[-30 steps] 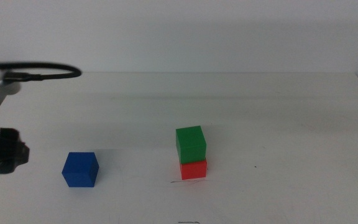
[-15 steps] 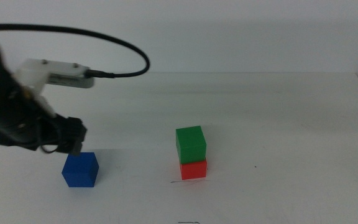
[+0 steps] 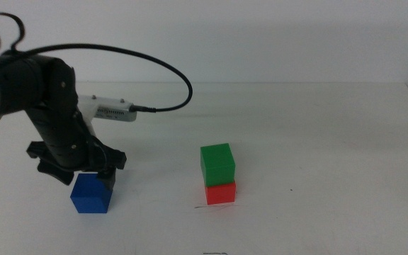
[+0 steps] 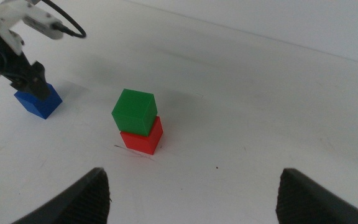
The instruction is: Stack red cubes first, then green, then blue cubes in a specific spot.
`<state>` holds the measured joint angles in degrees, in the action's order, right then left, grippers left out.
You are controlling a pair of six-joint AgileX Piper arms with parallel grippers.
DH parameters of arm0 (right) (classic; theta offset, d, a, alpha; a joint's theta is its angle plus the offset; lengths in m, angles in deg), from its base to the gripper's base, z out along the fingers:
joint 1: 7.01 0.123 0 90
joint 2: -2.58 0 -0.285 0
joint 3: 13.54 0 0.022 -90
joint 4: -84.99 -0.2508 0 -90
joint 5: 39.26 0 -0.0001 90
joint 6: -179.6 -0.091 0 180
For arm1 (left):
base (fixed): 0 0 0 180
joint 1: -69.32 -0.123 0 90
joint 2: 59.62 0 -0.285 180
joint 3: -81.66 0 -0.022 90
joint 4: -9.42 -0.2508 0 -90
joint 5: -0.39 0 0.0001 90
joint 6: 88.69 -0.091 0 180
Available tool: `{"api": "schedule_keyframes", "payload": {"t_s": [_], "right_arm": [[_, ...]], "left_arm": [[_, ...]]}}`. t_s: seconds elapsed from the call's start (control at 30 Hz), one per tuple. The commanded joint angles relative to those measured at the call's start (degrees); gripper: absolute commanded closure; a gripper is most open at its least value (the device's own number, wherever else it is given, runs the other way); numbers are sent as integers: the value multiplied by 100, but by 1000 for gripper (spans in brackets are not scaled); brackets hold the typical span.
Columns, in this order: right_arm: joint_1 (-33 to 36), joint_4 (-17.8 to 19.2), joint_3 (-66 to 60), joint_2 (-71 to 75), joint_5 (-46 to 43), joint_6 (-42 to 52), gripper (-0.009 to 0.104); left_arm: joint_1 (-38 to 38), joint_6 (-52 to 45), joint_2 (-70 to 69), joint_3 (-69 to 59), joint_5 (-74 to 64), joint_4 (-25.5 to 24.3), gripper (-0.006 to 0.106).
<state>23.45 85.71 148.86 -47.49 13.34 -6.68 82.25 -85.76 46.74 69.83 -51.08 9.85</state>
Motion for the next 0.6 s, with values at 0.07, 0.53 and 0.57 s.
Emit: {"api": "schedule_keyframes", "payload": {"t_s": [0.07, 0.53, 0.57], "right_arm": [[-47, 44, 153, -11, -384, 73, 20], [-47, 44, 153, -11, -384, 73, 20], [-47, 44, 153, -11, -384, 73, 20]], "left_arm": [[35, 52, 119, 178, 310, 96, 18], [2, 392, -257, 227, -106, 896, 102], [2, 725, -385, 311, -201, 918, 102]]}}
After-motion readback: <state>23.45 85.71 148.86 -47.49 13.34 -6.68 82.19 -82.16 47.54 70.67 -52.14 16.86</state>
